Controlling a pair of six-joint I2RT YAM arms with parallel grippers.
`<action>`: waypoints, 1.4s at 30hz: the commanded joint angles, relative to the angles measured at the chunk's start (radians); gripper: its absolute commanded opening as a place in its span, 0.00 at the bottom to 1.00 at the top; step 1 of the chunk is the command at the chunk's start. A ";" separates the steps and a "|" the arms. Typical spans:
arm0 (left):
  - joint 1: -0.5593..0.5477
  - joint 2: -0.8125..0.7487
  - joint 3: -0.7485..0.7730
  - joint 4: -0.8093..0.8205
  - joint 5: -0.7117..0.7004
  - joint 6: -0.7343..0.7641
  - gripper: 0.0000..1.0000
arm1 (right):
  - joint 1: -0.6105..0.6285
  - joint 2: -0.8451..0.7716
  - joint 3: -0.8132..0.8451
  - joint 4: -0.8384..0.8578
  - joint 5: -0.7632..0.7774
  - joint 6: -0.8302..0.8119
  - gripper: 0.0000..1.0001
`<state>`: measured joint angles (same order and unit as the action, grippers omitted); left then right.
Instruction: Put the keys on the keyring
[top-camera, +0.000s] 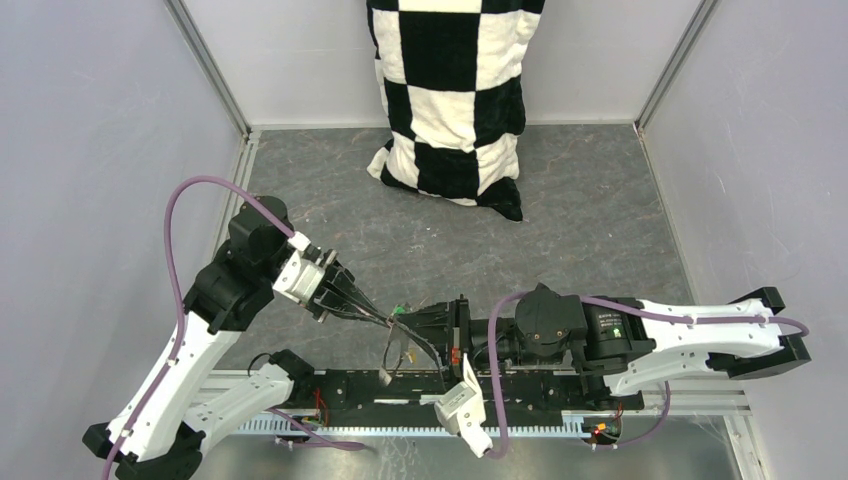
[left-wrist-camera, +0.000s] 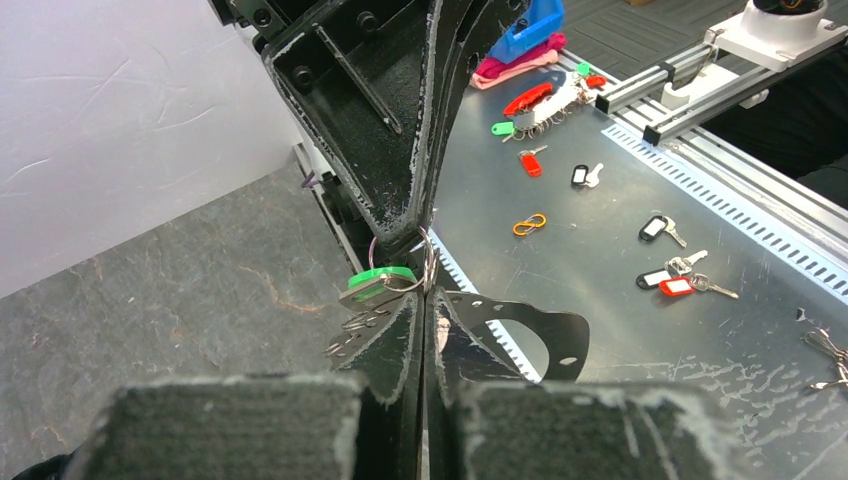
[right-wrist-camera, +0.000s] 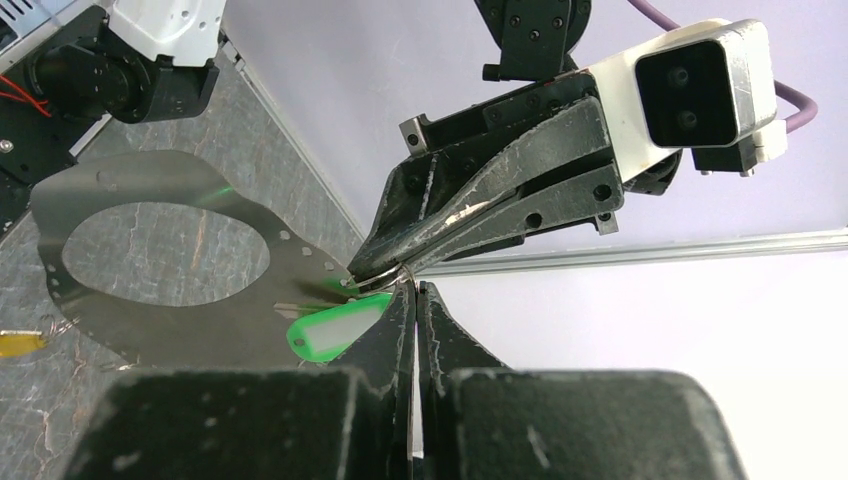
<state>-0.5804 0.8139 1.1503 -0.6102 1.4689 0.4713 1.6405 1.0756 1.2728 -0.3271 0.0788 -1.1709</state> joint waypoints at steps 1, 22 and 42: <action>-0.001 -0.003 -0.004 0.014 -0.002 0.047 0.02 | -0.028 0.005 -0.009 0.135 -0.043 0.026 0.00; -0.002 -0.027 -0.026 0.249 -0.186 -0.077 0.02 | -0.082 0.041 -0.044 0.196 -0.044 0.180 0.00; -0.001 -0.078 -0.051 0.353 -0.235 -0.149 0.02 | -0.115 0.093 0.085 0.104 -0.050 0.284 0.20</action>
<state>-0.5793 0.7368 1.0954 -0.3794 1.2743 0.3801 1.5356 1.1446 1.3064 -0.1741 0.0784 -0.9508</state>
